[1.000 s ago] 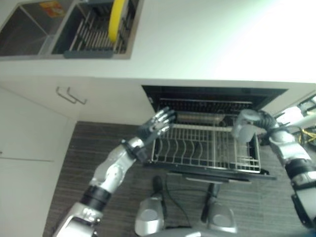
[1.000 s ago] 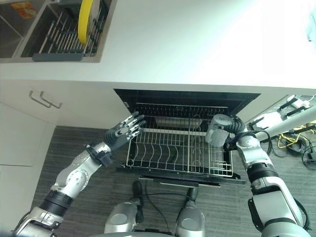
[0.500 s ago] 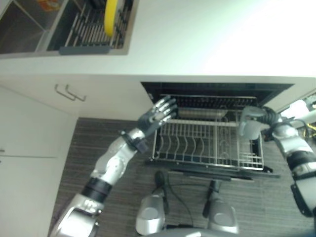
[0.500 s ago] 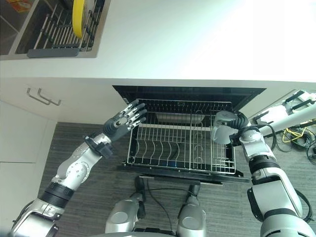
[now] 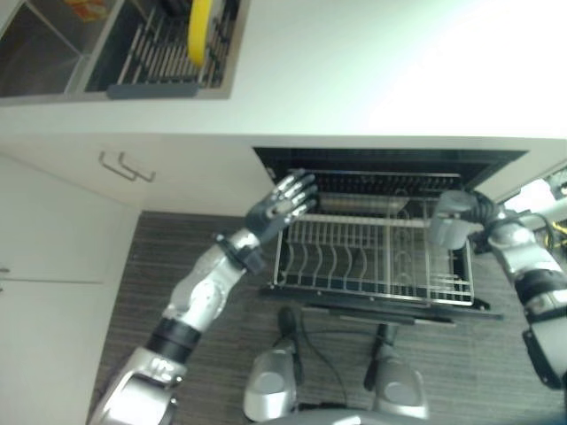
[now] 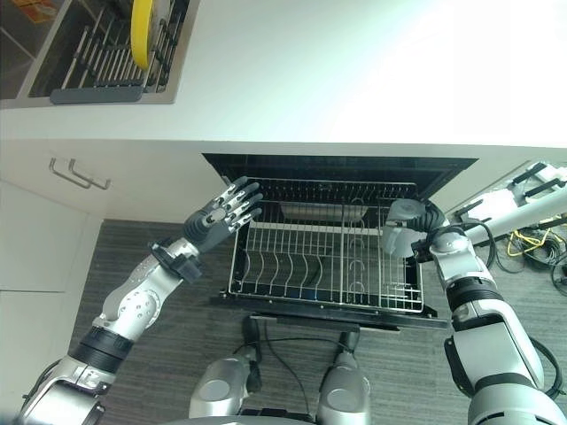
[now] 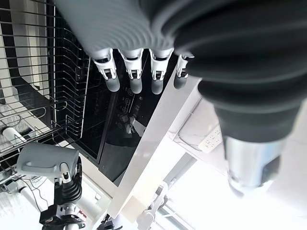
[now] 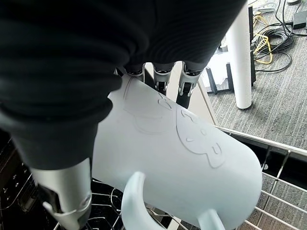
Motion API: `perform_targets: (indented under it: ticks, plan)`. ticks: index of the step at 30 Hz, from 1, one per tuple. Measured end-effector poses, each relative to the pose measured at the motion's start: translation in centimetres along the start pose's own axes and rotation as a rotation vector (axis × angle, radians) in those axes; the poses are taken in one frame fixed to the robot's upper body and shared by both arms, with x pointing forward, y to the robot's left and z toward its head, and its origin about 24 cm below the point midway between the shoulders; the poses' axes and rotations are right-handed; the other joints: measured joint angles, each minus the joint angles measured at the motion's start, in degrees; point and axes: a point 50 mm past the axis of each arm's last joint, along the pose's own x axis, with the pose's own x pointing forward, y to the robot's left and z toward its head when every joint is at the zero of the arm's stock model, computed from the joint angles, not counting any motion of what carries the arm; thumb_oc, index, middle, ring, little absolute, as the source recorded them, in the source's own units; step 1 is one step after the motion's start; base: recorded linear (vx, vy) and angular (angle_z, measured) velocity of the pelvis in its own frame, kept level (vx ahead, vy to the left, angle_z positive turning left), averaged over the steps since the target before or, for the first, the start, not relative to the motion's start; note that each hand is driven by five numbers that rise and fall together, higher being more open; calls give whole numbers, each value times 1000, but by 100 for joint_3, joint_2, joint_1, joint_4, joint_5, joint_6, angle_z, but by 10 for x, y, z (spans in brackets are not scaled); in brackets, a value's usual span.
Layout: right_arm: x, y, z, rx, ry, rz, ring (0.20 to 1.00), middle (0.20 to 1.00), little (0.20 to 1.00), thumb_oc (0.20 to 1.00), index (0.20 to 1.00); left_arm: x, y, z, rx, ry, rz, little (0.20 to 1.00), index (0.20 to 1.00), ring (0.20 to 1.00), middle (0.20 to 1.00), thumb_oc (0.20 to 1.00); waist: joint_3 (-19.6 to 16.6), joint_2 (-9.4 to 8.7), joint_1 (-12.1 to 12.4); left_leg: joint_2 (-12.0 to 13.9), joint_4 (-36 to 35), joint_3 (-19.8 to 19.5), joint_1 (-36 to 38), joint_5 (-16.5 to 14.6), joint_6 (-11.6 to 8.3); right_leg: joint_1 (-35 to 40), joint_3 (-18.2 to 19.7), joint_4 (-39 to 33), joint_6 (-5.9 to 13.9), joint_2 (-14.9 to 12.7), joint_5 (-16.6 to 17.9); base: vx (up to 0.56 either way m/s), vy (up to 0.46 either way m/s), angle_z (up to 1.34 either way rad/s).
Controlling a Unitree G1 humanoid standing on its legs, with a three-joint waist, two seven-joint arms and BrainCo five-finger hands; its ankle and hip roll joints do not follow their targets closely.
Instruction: Place the dishes in the dishwasher.
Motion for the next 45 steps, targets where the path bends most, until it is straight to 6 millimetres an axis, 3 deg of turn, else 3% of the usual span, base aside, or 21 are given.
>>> perform_targets:
  ticks: [9,17,24,28,34,37,38,40,42,43,45]
  plan:
    - [0,0,5,-1,-20,-6,1000,1000,1000,1000,1000,0,0,0,1,-2,0,1000,1000,1000,1000,1000,0,-1,-2,0,2,1,6,1,1,10,0,0,-1,0,2,0,0,0]
    - [-8,1,50,59,-219,-34,1000,1000,1000,1000,1000,-1,0,1,3,-11,2,1000,1000,1000,1000,1000,0,-3,-31,0,1,1,5,1,1,10,0,0,-2,4,2,0,0,0]
    - [-17,-7,72,141,-329,-73,1000,1000,1000,1000,1000,-2,0,0,2,-12,11,1000,1000,1000,1000,1000,2,-7,-146,0,-12,8,5,1,2,-1,8,0,-2,5,2,10,6,-1]
    - [-30,-5,72,203,-401,-69,1000,1000,1000,1000,1000,-5,-2,-5,-28,-37,21,1000,1000,1000,1000,1000,-1,-14,-190,2,-35,21,38,-1,3,3,34,0,-2,12,2,30,17,-3]
    - [-52,34,52,300,-413,34,1000,1000,1000,1000,1000,-16,-10,-5,-50,-83,21,1000,1000,1000,1000,1000,-53,-144,-326,4,-45,46,91,-1,3,32,64,0,-3,16,1,17,11,-1]
    - [-61,51,25,360,-339,67,1000,1000,1000,1000,1000,-22,-10,-1,-58,-131,35,1000,1000,1000,1000,1000,-113,-248,-388,6,-57,48,140,-1,3,76,66,0,-4,21,0,70,28,-1]
    - [-71,56,13,468,-326,61,1000,1000,1000,1000,1000,-30,-12,2,-64,-172,45,1000,1000,1000,1000,1000,-142,-275,-404,6,-118,60,230,-2,3,132,69,0,-7,28,-9,81,32,-2]
    - [-83,67,-12,521,-254,78,1000,1000,1000,1000,1000,-44,-9,3,-62,-203,78,1000,1000,1000,1000,1000,-263,-345,-436,-5,-123,89,287,-12,6,177,79,0,-2,18,-18,87,41,-3]
    - [-112,80,-44,581,-166,97,1000,1000,1000,1000,1000,-63,-11,10,-41,-255,91,1000,1000,1000,1000,1000,-586,-527,-459,-1,-125,113,311,-24,3,214,78,-1,8,19,-47,66,84,0]
    - [-117,80,-56,574,-132,106,1000,1000,1000,1000,1000,-68,-11,13,-31,-280,93,1000,1000,1000,1000,1000,-802,-637,-469,-12,-127,127,316,-34,8,215,87,-1,11,5,-49,75,173,-2]
    - [-118,69,-58,571,-142,89,1000,1000,1000,1000,1000,-70,-10,16,25,-280,93,1000,1000,1000,1000,1000,-1049,-800,-458,-44,-163,155,362,-114,45,262,131,-1,29,-26,-63,77,209,-3]
